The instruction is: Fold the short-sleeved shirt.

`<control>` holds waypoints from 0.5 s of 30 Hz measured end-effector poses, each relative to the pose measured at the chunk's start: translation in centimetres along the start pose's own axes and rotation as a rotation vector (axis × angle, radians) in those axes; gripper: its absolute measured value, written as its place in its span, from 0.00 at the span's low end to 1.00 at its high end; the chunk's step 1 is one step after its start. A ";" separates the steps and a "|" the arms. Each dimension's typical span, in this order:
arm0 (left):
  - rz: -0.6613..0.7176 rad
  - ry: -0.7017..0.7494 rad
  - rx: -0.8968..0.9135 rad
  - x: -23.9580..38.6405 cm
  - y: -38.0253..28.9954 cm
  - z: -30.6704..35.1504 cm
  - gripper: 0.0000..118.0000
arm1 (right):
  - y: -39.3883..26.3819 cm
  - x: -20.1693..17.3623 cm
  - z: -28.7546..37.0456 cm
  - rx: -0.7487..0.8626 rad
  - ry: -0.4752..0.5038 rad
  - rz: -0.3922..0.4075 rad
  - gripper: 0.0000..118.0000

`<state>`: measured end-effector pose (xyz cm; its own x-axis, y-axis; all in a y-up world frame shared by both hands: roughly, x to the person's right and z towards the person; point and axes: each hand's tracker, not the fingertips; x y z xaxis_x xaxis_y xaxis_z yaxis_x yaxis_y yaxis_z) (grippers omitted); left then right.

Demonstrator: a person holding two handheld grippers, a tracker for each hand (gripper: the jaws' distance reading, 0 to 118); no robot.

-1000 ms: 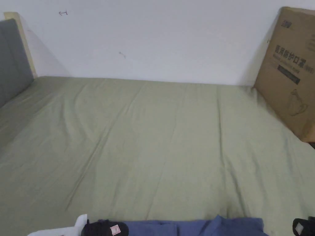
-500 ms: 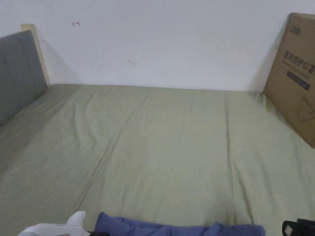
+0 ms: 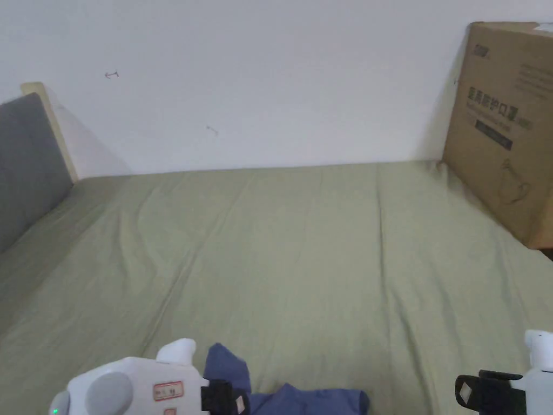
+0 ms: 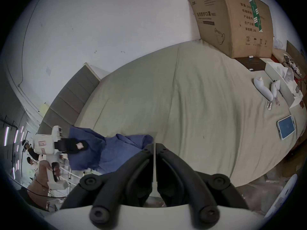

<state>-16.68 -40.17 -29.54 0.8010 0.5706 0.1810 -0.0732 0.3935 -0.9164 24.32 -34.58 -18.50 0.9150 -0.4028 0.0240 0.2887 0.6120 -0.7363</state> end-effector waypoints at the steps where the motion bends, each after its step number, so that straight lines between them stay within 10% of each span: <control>1: 0.005 -0.010 -0.040 0.9 -0.1 -1.8 0.09 | 0.0 0.4 0.5 0.006 -0.005 -0.006 0.01; 9: 0.062 -0.251 -0.164 5.3 -1.4 -9.9 0.90 | -0.6 3.5 3.4 0.038 -0.059 -0.061 0.01; 15: -0.017 -0.281 0.020 5.0 -1.0 -4.4 0.88 | -0.6 5.1 3.4 0.033 -0.029 -0.145 0.01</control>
<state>-9.95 -40.90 -29.31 0.6065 0.7401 0.2906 -0.0750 0.4171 -0.9057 29.73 -34.67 -15.64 0.8706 -0.4692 0.1480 0.4270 0.5714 -0.7008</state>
